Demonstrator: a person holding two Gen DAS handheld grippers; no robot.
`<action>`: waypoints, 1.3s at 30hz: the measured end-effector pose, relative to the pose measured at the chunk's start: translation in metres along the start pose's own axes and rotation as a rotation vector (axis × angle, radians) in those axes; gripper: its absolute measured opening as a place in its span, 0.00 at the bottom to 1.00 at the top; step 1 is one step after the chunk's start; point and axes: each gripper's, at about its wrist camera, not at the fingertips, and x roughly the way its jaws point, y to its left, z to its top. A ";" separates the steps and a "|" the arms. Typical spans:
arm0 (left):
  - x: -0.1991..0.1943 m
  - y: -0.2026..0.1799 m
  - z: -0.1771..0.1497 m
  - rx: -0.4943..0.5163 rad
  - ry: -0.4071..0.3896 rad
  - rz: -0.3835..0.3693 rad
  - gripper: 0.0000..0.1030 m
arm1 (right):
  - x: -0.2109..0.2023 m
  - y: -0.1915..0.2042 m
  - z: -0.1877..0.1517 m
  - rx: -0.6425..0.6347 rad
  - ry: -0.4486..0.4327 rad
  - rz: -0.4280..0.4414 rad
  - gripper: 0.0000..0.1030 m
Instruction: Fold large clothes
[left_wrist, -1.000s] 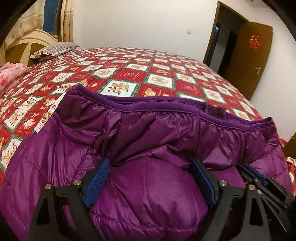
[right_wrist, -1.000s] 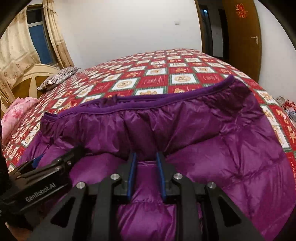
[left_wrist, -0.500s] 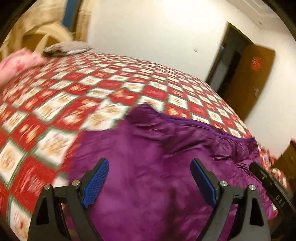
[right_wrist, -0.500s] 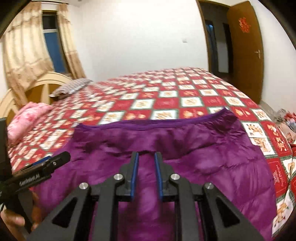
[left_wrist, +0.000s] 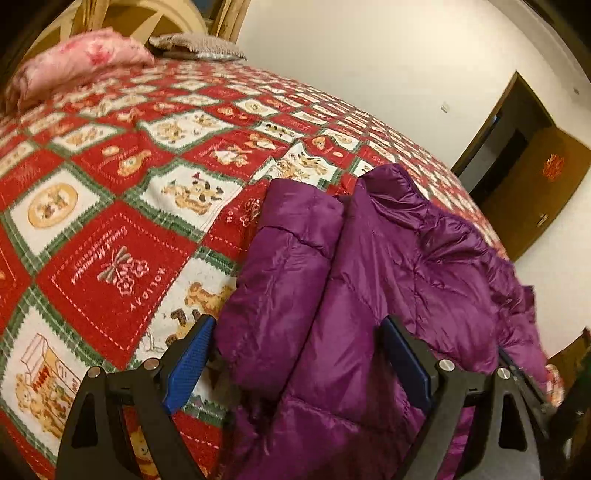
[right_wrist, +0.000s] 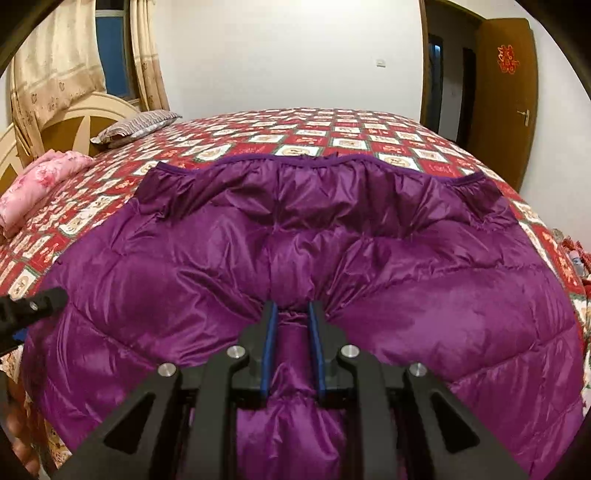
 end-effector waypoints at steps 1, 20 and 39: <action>0.002 -0.004 0.000 0.024 0.006 0.020 0.87 | 0.000 -0.002 -0.001 0.006 -0.006 0.008 0.20; -0.002 -0.029 0.002 0.040 -0.004 -0.112 0.76 | -0.003 -0.004 -0.011 0.017 -0.042 0.029 0.21; -0.070 -0.115 0.023 0.249 -0.153 -0.403 0.14 | -0.001 -0.027 -0.014 0.145 -0.036 0.149 0.20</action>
